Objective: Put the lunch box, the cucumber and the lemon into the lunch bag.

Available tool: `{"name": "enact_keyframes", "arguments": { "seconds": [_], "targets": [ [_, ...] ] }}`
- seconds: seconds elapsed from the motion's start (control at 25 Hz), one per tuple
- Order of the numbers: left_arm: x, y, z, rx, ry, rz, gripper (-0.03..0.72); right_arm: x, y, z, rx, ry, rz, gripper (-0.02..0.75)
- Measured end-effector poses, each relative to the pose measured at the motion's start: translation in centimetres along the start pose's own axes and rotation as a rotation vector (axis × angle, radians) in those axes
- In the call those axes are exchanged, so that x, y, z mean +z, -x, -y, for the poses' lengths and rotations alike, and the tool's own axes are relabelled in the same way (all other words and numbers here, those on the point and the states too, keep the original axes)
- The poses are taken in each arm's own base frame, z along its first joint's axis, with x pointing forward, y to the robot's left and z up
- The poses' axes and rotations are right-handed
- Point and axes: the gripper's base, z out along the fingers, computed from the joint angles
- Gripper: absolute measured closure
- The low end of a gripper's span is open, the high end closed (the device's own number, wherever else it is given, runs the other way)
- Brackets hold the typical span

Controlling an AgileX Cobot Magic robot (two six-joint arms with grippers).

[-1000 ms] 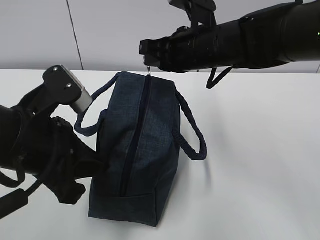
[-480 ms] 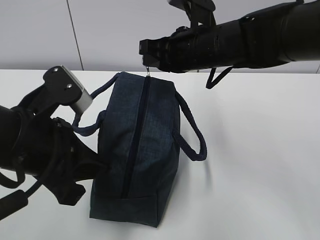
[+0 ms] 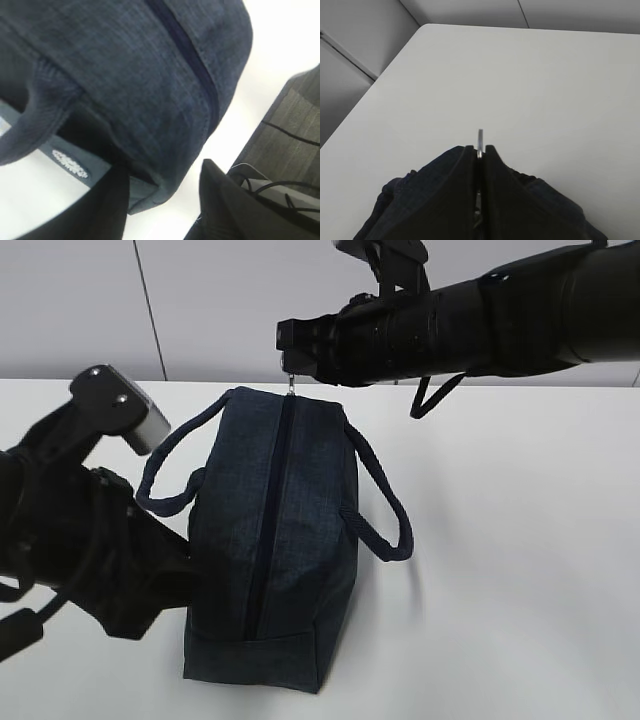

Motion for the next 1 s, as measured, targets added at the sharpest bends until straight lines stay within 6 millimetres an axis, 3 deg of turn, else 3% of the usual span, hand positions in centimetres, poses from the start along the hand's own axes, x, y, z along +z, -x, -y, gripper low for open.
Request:
{"name": "enact_keyframes", "arguments": {
  "seconds": [0.24,0.48,0.76,1.0],
  "targets": [
    [-3.0,1.8,-2.7,-0.199,0.023,0.038,0.365,0.0,0.0,-0.1,0.000,0.008,-0.003,0.738],
    [-6.1,6.2,-3.8,-0.265,0.002,0.104,0.365,0.0,-0.1,-0.2,0.000,0.023,-0.009,0.738],
    [-3.9,10.1,-5.4,-0.324,-0.095,-0.013,0.365,0.0,-0.1,-0.3,0.000,0.033,-0.013,0.738],
    [-0.9,10.9,-6.9,-0.414,-0.112,-0.082,0.365,0.0,-0.1,-0.3,0.000,0.035,-0.014,0.738]
  ]
}}
